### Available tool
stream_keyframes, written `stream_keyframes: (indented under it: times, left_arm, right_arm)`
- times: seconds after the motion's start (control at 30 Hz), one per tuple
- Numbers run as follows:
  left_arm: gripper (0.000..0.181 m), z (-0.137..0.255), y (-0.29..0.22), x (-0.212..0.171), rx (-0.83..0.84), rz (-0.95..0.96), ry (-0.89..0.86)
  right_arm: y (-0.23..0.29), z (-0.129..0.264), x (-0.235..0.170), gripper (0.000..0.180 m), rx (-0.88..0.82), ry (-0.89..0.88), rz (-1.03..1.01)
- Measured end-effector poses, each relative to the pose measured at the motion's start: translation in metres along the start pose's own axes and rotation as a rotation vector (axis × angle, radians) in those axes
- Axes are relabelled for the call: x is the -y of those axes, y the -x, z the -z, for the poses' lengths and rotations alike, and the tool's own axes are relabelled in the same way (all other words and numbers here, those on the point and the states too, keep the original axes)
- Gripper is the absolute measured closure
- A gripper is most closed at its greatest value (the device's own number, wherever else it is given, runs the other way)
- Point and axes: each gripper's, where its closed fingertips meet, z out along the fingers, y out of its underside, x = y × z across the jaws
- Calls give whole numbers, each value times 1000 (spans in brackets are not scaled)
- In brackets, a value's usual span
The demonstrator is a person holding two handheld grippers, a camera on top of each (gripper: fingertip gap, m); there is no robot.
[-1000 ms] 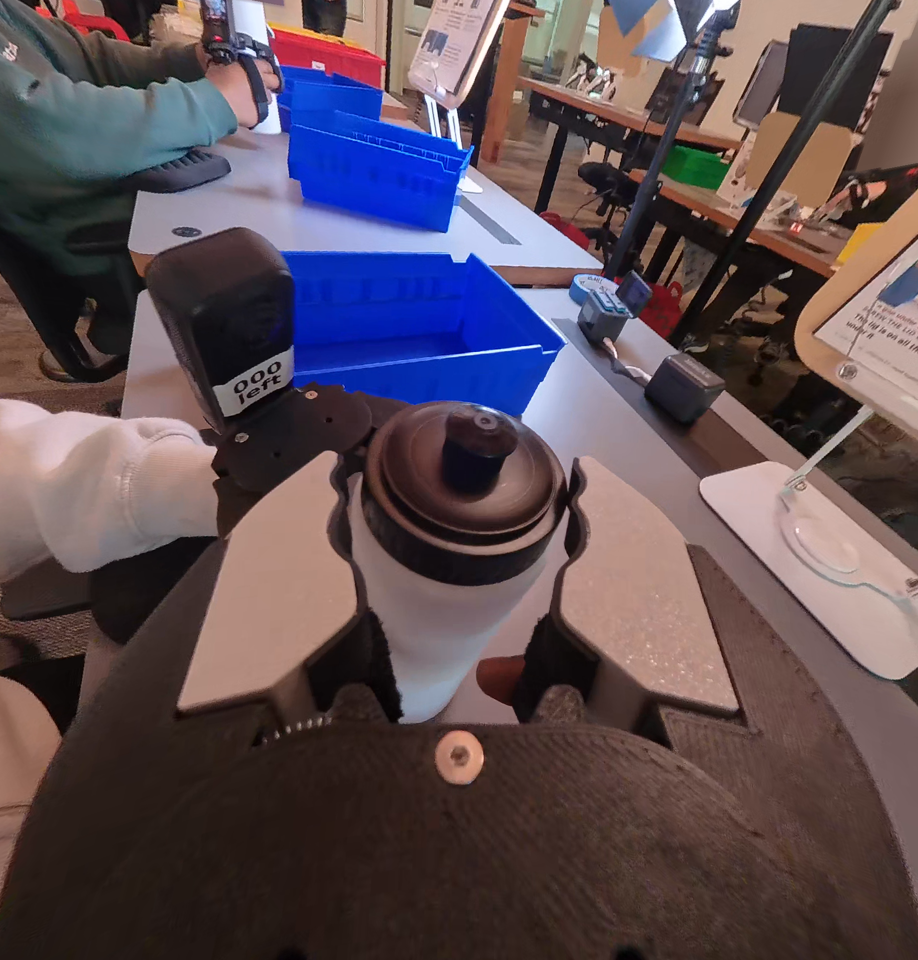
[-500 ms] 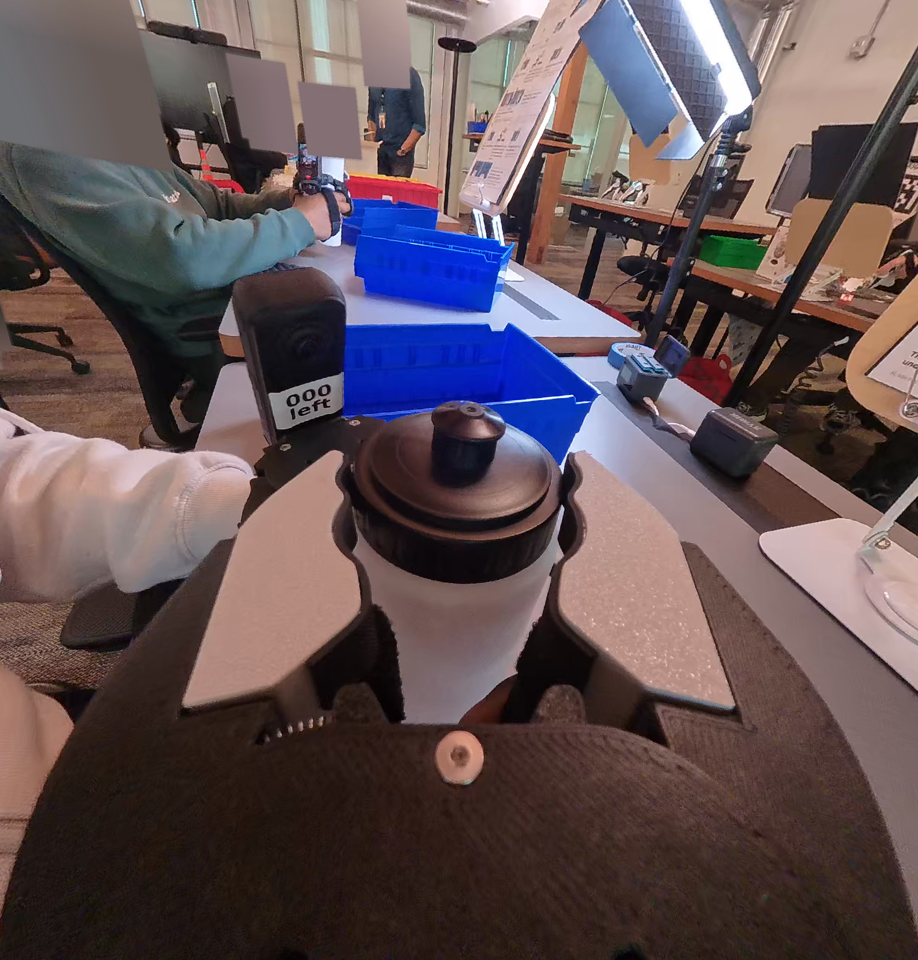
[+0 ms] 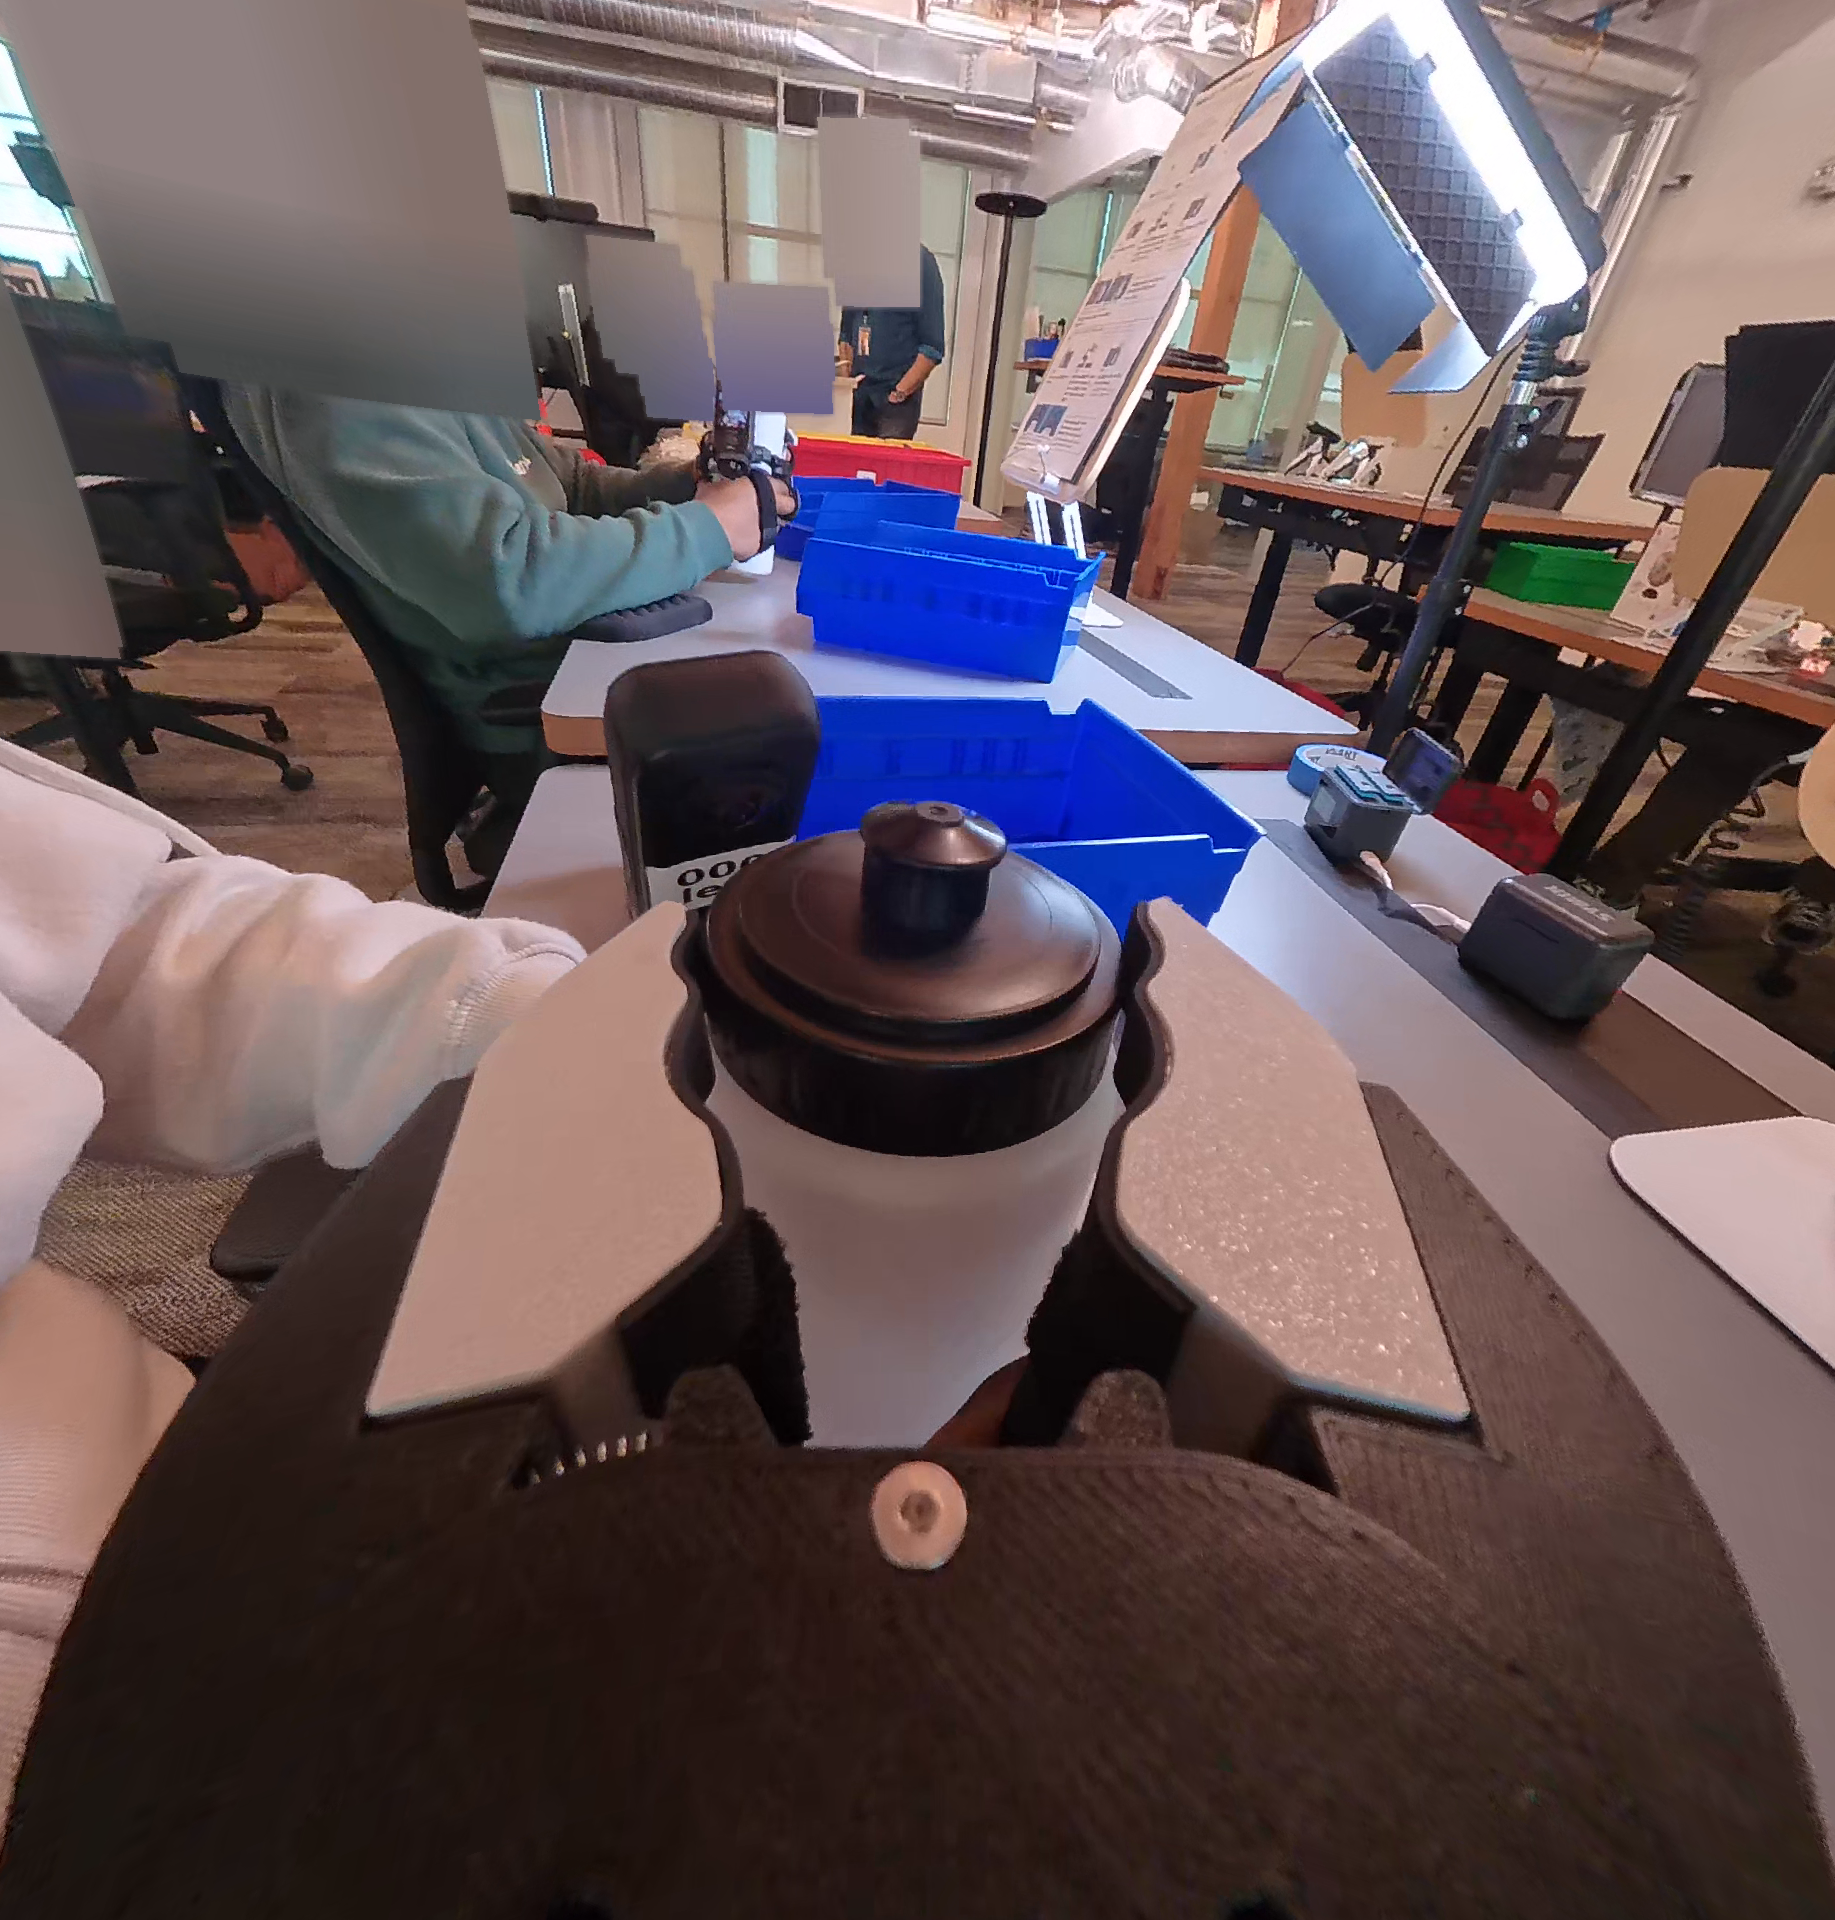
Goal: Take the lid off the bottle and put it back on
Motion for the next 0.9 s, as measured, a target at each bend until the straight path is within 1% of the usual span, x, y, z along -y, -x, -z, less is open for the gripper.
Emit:
stream_keyframes:
  times: [0.2, 0.3, 0.47, 0.53, 0.57, 0.6, 0.63, 0.67, 0.7, 0.77, 0.83, 0.9]
  left_arm:
    - [80, -1, -4, 1, -32, 1, -7]
    - [80, -2, -12, 2, -84, -5, -13]
    - [79, 1, -43, 4, -277, -32, -26]
    - [79, 2, -49, 4, -305, -41, -23]
    - [79, 1, -48, 4, -291, -43, -18]
    - [79, 0, -42, 4, -242, -46, -14]
    - [78, -2, -29, 3, -146, -58, -11]
    - [78, -2, -12, 3, -35, -78, -2]
    - [78, -1, 5, 2, 77, -89, 11]
    - [78, 4, 32, -1, 244, -51, 37]
    - [78, 6, 42, -4, 307, 4, 43]
    - [78, 4, 40, -4, 299, 13, 45]
  right_arm:
    - [3, 1, 1, 102, 55, -43, -11]
    - [8, 4, 2, 102, 107, -61, -12]
    - [32, 14, 6, 103, 332, -148, -37]
    - [40, 18, 8, 102, 401, -169, -44]
    - [40, 18, 8, 102, 400, -166, -32]
    - [38, 18, 7, 102, 384, -154, -22]
    - [31, 17, 6, 102, 330, -144, -19]
    - [20, 15, 5, 98, 243, -151, -12]
    - [10, 15, 7, 87, 164, -175, -3]
    - [-6, 13, 8, 82, 41, -183, -22]
    - [-15, 8, 5, 81, -48, -161, -46]
    - [-15, 2, 2, 85, -92, -140, -39]
